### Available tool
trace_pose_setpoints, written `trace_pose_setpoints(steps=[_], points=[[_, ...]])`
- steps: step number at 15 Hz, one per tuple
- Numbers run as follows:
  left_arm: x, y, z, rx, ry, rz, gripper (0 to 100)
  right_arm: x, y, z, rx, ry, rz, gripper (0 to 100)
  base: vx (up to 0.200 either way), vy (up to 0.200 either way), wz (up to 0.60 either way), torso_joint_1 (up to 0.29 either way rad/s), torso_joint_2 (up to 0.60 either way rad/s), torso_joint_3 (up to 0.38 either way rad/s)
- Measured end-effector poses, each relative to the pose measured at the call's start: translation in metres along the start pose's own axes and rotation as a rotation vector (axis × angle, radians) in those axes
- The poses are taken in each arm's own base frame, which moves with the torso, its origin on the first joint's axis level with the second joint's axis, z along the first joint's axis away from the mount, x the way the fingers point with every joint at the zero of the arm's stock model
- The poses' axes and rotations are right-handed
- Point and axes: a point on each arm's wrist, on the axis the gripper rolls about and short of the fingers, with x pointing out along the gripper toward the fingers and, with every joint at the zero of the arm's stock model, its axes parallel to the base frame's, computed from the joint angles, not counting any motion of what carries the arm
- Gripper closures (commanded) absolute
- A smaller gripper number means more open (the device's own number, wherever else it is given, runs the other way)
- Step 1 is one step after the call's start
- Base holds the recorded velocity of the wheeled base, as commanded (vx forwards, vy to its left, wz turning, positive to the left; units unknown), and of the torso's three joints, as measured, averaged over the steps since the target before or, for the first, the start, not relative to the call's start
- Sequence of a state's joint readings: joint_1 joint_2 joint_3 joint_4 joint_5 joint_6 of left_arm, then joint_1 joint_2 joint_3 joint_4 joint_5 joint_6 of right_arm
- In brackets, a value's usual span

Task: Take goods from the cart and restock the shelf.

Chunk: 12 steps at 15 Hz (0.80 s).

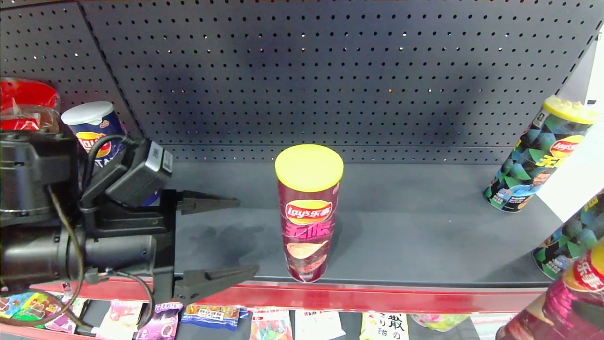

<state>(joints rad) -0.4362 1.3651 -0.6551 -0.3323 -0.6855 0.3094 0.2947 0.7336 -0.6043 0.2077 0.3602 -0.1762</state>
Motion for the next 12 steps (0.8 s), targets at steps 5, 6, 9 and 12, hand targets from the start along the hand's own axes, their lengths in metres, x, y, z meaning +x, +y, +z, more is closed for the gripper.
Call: trace_pose_setpoints(steps=[5,6,9,12], points=[[-0.044,-0.037,-0.018,-0.067,-0.006,0.166,0,0.033,-0.013,0.034,-0.025,-0.031,0.045,100,0.000,0.000,0.00,0.000,0.00,0.000],[-0.055,-0.046,-0.021,-0.085,-0.016,0.222,0,0.044,-0.016,0.040,-0.031,-0.041,0.054,100,0.000,0.000,0.00,0.000,0.00,0.000],[-0.080,-0.069,-0.037,-0.132,-0.024,0.345,0,0.081,-0.022,0.054,-0.047,-0.049,0.099,100,0.000,0.000,0.00,0.000,0.00,0.000],[-0.096,-0.087,-0.049,-0.151,-0.004,0.383,0,0.122,-0.029,0.073,-0.058,-0.054,0.128,100,0.000,0.000,0.00,0.000,0.00,0.000]])
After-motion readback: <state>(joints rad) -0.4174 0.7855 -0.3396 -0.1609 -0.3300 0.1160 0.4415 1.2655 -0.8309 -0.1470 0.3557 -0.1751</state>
